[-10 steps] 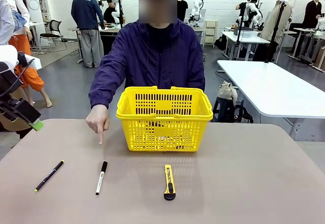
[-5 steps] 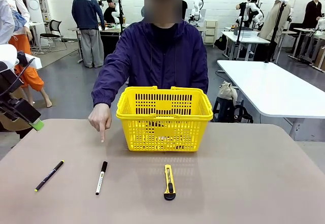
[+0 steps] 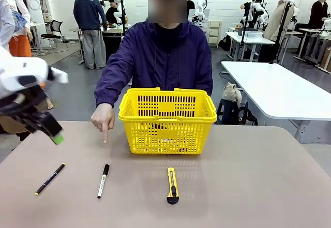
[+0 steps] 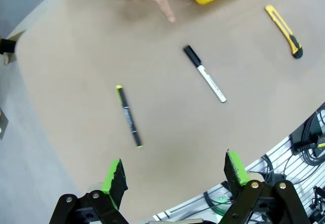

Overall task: Place the items the person wants into the basket.
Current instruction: Pick up the item the person points to and place it in the Market Basket.

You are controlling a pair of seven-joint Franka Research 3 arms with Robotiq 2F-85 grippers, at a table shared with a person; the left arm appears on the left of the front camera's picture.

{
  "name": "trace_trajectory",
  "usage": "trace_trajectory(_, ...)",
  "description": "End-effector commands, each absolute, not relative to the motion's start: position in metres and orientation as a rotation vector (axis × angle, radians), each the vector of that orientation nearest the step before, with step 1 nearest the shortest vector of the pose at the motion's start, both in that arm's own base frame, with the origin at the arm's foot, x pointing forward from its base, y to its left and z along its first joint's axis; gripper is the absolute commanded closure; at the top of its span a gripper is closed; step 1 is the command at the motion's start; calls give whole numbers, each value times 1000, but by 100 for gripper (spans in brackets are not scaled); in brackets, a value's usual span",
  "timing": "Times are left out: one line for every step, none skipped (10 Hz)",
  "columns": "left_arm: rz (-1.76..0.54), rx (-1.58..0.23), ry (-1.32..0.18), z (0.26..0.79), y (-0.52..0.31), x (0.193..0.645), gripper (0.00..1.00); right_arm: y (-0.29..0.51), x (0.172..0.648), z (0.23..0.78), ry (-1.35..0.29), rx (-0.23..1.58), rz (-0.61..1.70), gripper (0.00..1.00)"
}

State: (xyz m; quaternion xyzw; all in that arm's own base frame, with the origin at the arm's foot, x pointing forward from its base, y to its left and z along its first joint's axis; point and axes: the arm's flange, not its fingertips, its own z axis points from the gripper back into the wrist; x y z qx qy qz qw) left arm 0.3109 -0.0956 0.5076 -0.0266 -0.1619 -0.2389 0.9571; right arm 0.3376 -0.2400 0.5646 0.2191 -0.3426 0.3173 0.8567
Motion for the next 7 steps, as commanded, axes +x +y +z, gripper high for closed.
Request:
trace_trajectory(-434,1,-239,486,-148,322,0,-240,339,563,-746,476,678,0)
trace_trajectory(-449,25,-211,473,-173,325,0,-240,339,563,-746,476,678,0)
trace_trajectory(-416,19,-176,458,-189,327,0,-240,339,563,-746,476,678,0)
trace_trajectory(-367,28,-145,444,-202,328,0,-240,339,563,-746,476,678,0)
trace_trajectory(-353,36,-128,433,-210,329,0,-240,339,563,-746,476,678,0)
trace_trajectory(-332,49,-124,421,-215,332,0,-240,339,563,-746,476,678,0)
trace_trajectory(-310,32,-100,411,-217,338,0,-240,339,563,-746,476,678,0)
